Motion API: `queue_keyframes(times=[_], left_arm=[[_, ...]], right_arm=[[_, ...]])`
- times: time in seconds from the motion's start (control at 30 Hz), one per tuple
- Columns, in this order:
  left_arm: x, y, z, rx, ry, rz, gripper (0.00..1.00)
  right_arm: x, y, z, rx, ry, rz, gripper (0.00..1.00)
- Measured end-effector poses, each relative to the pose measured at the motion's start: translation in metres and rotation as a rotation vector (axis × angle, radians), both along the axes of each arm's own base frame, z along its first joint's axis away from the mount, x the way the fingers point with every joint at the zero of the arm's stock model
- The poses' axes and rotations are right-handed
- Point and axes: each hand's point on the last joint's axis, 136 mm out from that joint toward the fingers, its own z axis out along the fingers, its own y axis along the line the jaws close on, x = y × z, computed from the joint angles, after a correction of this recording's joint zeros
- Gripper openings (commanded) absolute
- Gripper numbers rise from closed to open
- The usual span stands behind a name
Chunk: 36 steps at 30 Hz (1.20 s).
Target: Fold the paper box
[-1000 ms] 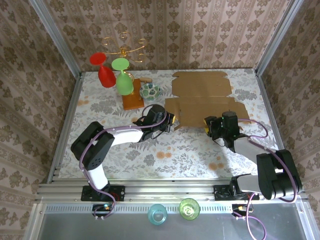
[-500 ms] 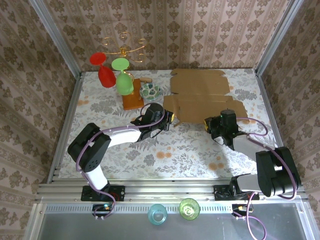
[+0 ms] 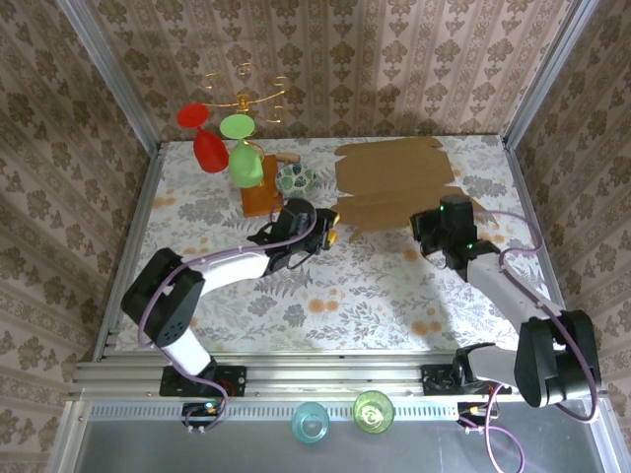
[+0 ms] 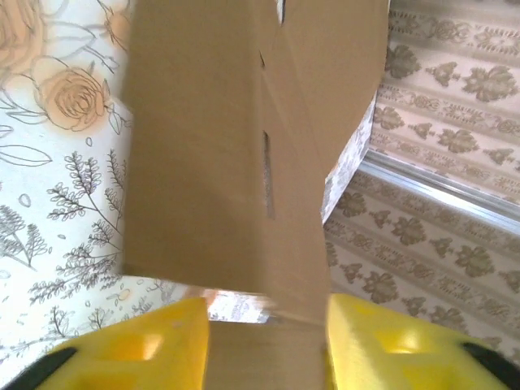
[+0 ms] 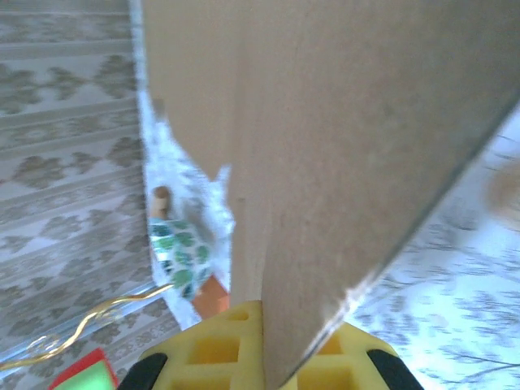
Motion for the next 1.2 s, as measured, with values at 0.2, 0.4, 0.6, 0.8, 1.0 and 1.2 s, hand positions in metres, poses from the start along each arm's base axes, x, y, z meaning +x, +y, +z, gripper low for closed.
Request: queue_keyframes(times=[0.2,0.4,0.6,0.8,1.0,1.2], left_arm=[[-0.002,0.045,0.059,0.113,-0.149,-0.028,0.53],[-0.026,0.096,0.094,0.294,-0.27,-0.031,0.51],[-0.044,0.147,0.108,0.415,-0.325,0.034,0.49],[-0.044,0.177,0.11,0.49,-0.331,0.077,0.48],[-0.032,0.174,0.116,0.512,-0.327,0.037,0.48],[-0.024,0.151,0.136,0.459,-0.365,-0.04,0.49]], right_arm=[[0.021,-0.005,0.12,-0.091,-0.212,0.019,0.0],[0.014,-0.004,0.221,-0.122,-0.352,0.038,0.0],[-0.008,0.014,0.311,-0.091,-0.453,0.069,0.0],[0.01,0.022,0.341,-0.029,-0.467,0.042,0.0],[0.102,0.044,0.24,0.059,-0.234,0.016,0.0],[0.142,0.046,0.109,0.067,0.029,-0.007,0.0]])
